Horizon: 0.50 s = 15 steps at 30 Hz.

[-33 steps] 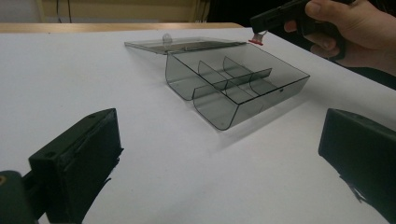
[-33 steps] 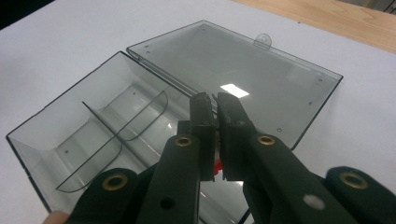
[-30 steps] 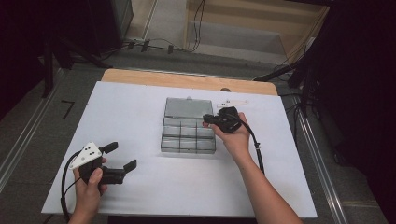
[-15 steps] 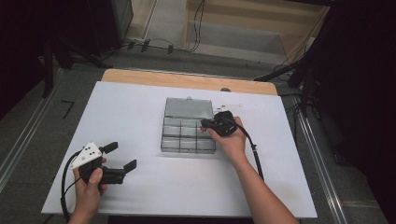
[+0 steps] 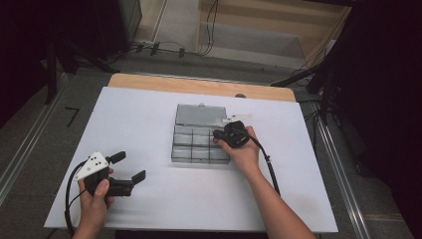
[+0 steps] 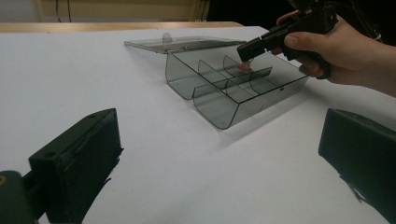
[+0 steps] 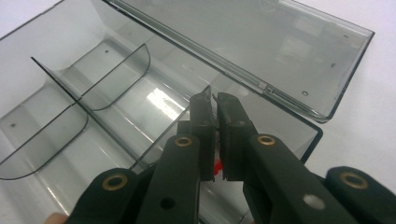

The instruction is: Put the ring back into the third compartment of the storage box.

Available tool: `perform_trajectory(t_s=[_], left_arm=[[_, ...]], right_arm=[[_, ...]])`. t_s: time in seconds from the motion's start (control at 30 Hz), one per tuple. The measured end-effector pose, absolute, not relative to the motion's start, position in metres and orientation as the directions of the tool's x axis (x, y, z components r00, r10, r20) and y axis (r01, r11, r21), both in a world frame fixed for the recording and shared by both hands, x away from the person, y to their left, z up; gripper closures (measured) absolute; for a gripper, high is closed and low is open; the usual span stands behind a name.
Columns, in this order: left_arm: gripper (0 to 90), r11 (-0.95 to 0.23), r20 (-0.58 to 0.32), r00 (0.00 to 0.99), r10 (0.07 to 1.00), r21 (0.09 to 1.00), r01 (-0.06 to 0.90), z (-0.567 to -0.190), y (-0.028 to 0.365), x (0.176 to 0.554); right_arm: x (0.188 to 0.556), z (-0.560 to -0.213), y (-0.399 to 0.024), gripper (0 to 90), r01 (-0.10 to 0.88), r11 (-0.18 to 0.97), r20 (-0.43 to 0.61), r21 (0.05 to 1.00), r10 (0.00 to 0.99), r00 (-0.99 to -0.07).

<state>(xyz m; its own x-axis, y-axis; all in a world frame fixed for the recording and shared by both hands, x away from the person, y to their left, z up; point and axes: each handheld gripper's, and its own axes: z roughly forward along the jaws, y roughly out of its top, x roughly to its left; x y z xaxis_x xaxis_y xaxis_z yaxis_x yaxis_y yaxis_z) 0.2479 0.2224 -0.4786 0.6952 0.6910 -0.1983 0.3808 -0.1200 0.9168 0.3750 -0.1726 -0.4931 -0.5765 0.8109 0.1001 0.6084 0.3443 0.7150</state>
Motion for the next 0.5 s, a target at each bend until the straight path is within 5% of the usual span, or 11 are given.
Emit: perform_trajectory(t_s=[0.4, 0.5], left_arm=[[0.0, -0.129, -0.191, 0.699, 0.689, 0.917, 0.378, -0.4791, 0.2221, 0.2483], [0.0, -0.132, -0.189, 0.700, 0.689, 0.917, 0.377, -0.4794, 0.2220, 0.2485]], right_arm=[[0.3748, -0.4954, -0.1736, 82.6, 0.611, 0.361, 0.078, 0.705, 0.816, -0.573], [0.3738, -0.4933, -0.1737, 73.2, 0.607, 0.360, 0.087, 0.708, 0.809, -0.581]])
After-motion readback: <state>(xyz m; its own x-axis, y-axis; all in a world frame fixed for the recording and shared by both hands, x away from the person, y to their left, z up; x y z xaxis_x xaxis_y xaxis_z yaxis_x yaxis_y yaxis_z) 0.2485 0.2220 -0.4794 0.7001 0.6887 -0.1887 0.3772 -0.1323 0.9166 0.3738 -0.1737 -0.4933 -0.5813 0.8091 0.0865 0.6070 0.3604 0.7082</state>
